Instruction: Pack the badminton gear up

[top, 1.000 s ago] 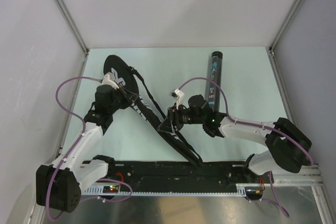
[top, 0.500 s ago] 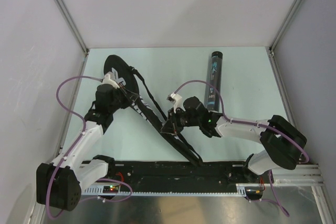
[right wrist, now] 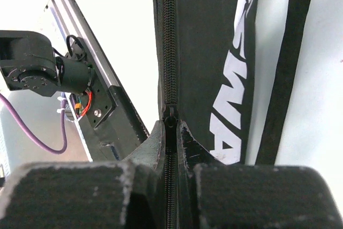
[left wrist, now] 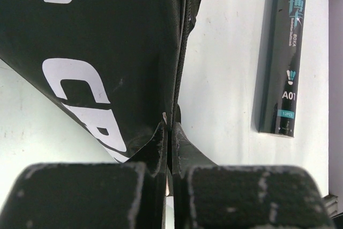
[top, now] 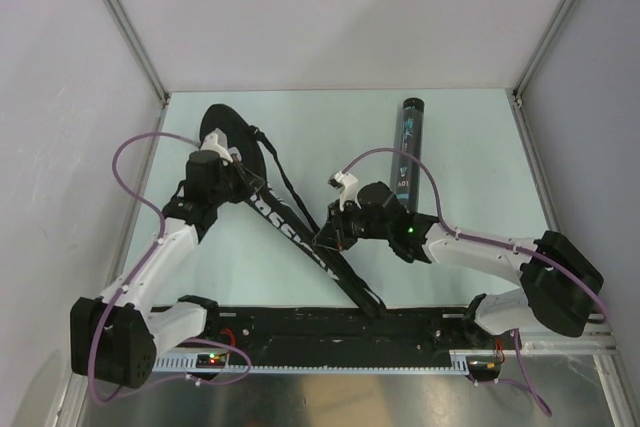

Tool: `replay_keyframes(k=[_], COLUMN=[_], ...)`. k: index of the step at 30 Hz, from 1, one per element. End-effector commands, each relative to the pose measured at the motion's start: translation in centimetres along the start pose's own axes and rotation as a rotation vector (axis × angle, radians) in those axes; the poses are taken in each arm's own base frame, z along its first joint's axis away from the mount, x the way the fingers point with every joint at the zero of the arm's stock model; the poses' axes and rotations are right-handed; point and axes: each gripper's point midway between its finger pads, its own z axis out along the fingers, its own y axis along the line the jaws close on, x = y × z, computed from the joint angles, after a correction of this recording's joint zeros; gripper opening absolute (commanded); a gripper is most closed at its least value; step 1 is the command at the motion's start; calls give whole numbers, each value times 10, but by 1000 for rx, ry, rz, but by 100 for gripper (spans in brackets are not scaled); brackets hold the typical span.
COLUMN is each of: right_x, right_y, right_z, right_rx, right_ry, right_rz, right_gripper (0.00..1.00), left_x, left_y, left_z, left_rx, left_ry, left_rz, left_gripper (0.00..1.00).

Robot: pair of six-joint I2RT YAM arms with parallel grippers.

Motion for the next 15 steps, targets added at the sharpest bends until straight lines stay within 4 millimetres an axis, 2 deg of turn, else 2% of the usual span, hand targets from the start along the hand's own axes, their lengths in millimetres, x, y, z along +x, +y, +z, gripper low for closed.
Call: replay_keyframes(k=[1, 7, 15], right_x=[18, 42, 66], right_y=[0, -8, 2], right_z=[-17, -29, -45], right_rx=[12, 28, -33], right_ry=[53, 105, 179], right_rz=[-13, -7, -5], right_gripper=[0, 0, 0], left_x=[-31, -37, -41], left_y=[3, 0, 0], left_z=[0, 4, 14], left_rx=[-35, -29, -37], left_ry=[-75, -66, -50], left_rz=[62, 75, 72], left_gripper=[0, 0, 0])
